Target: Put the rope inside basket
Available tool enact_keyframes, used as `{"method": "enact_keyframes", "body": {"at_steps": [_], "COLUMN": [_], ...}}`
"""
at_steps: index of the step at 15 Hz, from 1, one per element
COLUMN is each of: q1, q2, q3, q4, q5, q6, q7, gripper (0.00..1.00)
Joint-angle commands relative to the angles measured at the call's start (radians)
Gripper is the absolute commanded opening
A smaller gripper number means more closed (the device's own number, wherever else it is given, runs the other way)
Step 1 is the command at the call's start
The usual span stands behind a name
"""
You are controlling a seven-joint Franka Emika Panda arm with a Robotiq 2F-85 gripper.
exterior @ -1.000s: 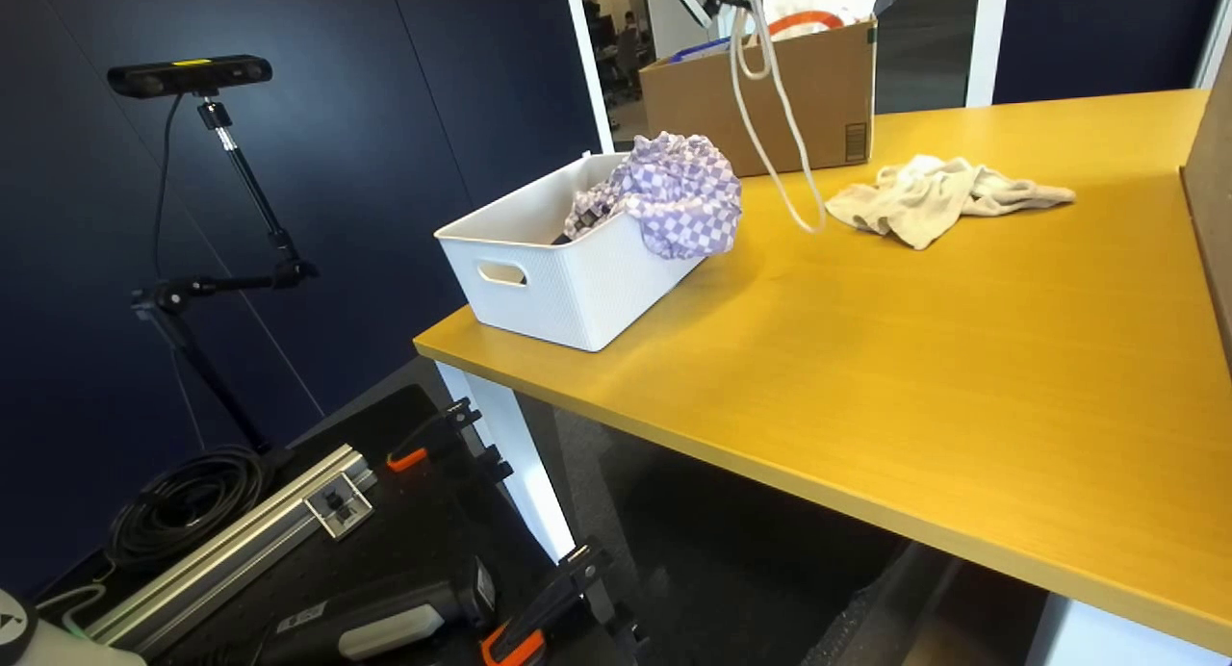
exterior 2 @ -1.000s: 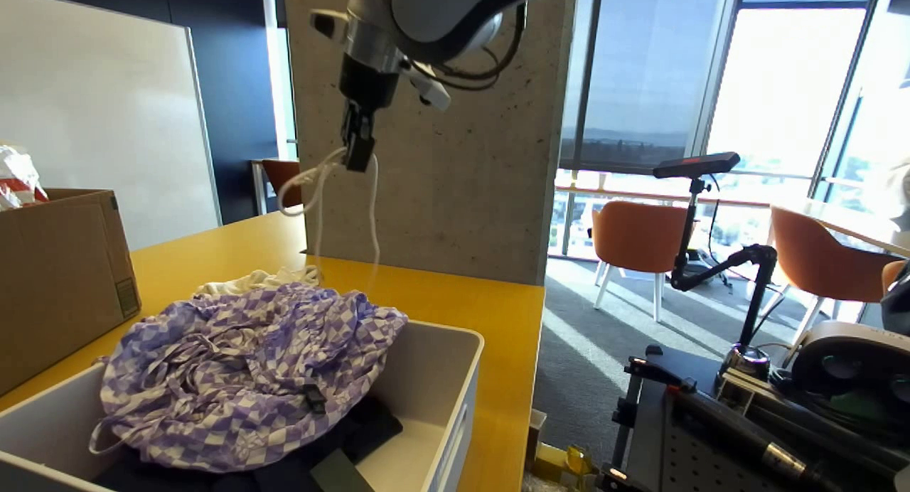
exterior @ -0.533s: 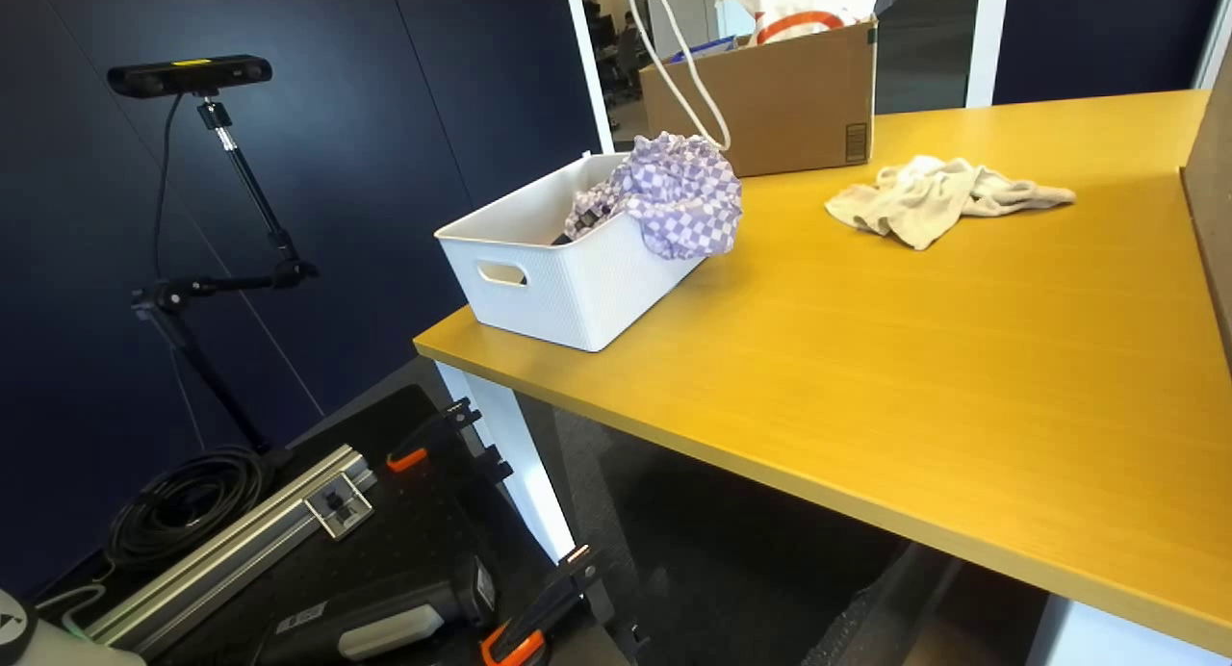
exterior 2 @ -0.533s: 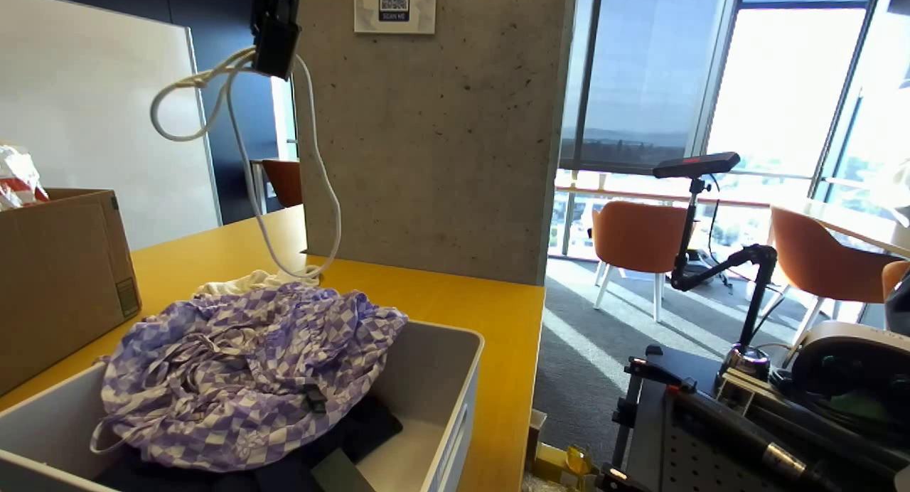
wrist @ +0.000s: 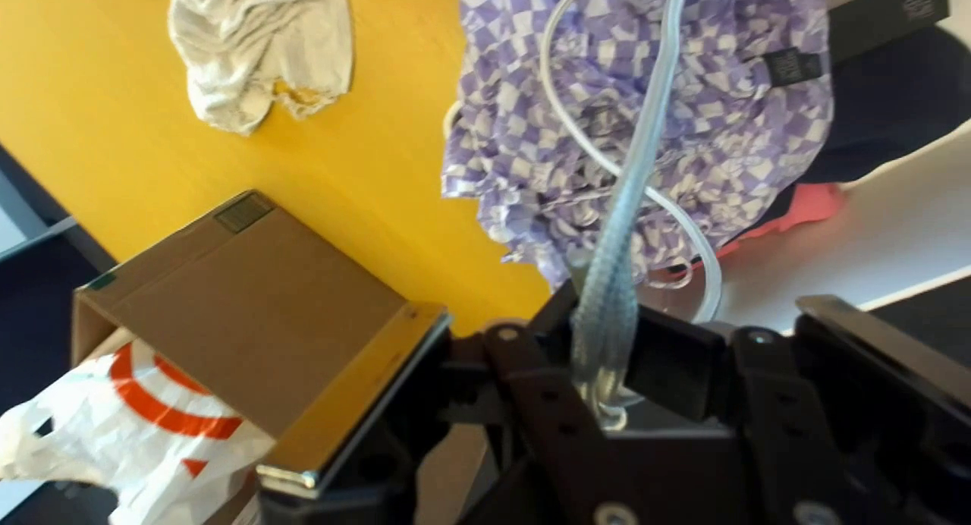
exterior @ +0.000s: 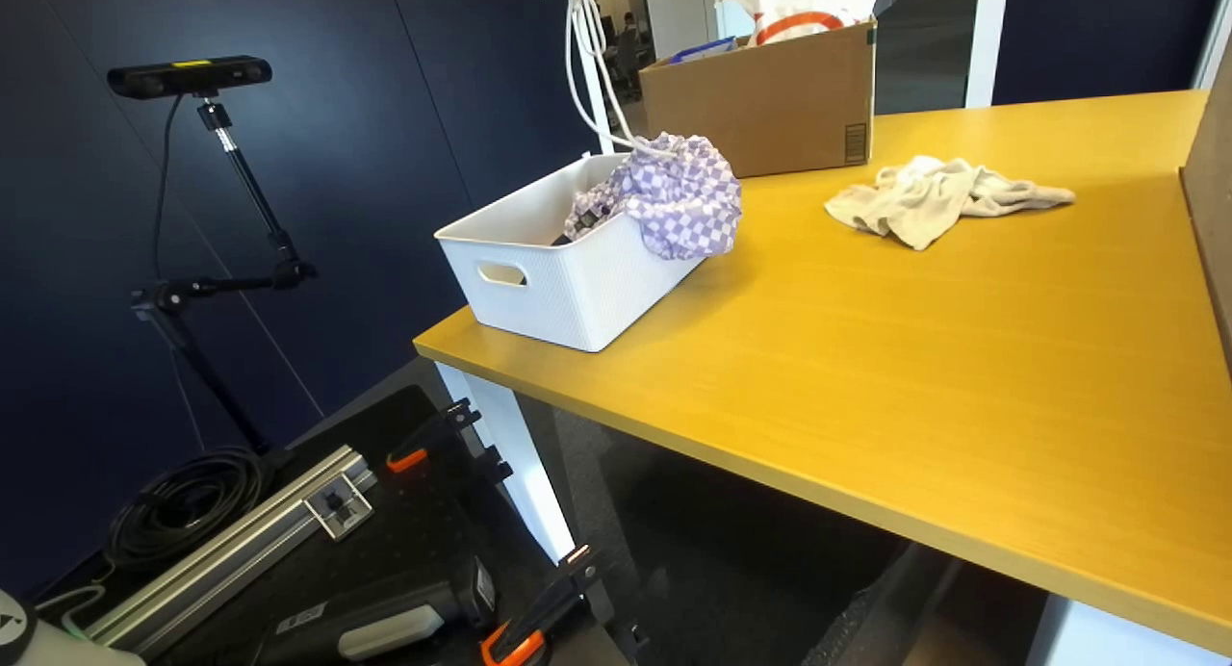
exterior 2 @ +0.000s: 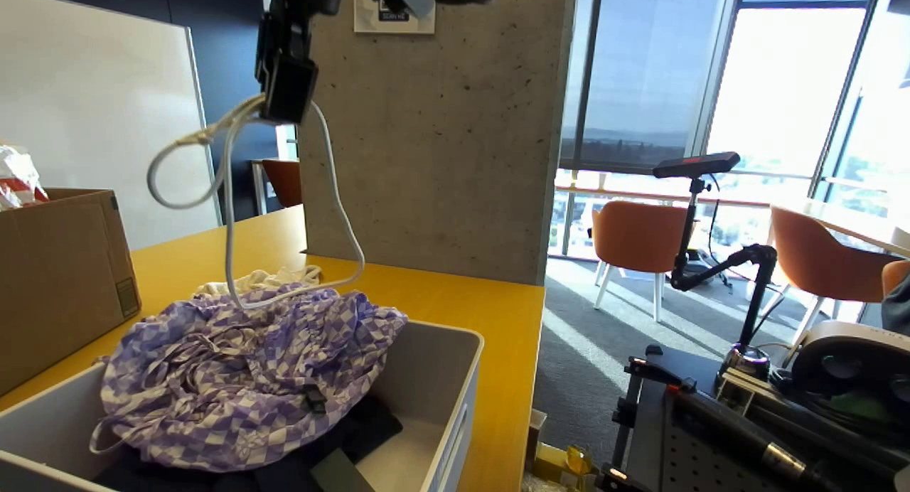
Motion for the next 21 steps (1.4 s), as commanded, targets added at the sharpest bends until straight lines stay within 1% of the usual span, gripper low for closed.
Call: {"method": "enact_keyframes", "body": {"at_steps": [1, 5, 7, 9, 10, 11, 13, 18, 21], "q1": [-0.052, -0.090, -0.093, -0.088, -0.085, -0.085, -0.069, -0.064, -0.060], "q2": [0.048, 0.157, 0.203, 0.236, 0.243, 0.246, 0.225, 0.118, 0.070], "q3": [0.049, 0.117, 0.137, 0.140, 0.140, 0.140, 0.119, 0.107, 0.082], "q4": [-0.078, -0.070, -0.053, -0.044, -0.042, -0.042, -0.045, -0.077, -0.086], "q5": [0.083, 0.212, 0.246, 0.250, 0.248, 0.249, 0.224, 0.212, 0.170], "q6": [0.035, -0.007, -0.034, -0.042, -0.045, -0.050, -0.094, -0.138, -0.165], "q7": [-0.074, -0.202, -0.246, -0.264, -0.267, -0.268, -0.219, -0.153, -0.112], "gripper": [0.01, 0.01, 0.01, 0.01, 0.29, 0.30, 0.44, 0.81, 0.99]}}
